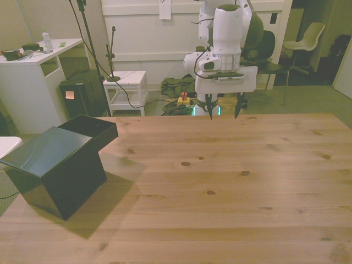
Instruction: Close the top drawer
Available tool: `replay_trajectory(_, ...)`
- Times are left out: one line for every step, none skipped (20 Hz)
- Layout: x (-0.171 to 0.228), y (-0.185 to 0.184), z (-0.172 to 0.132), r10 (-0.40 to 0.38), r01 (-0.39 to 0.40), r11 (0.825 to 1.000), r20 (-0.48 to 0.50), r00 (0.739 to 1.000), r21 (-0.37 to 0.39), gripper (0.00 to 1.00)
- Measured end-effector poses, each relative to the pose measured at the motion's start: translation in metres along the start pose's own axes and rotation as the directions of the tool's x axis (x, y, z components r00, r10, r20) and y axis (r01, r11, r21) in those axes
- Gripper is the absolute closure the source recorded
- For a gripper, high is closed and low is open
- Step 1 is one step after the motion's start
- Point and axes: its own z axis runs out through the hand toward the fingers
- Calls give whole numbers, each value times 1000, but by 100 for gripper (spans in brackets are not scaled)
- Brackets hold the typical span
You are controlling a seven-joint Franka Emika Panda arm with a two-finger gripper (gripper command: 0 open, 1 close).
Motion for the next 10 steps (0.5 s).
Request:
replay_trajectory(0,0,0,0,0,1000,1,1000,-1,0)
replay_trajectory(0,0,1,0,0,1000,1,1000,-1,0)
replay_trajectory(2,2,0,9,-9,1000,1,1000,0,0)
replay_trajectory(7,5,-1,30,-30,1000,0,1000,3,0)
replay_trajectory(15,12,-3,62,-62,998,-3,998,6,0)
replay_trajectory(25,21,-5,94,-94,996,-7,996,9,0)
replay_trajectory(38,32,-7,130,-130,991,-12,991,11,0)
replay_trajectory(51,44,-9,165,-165,986,-19,986,13,0)
replay_trajectory(65,56,-11,200,-200,980,-27,979,12,0)
replay_trajectory(80,69,-11,233,-232,973,-36,972,10,0)
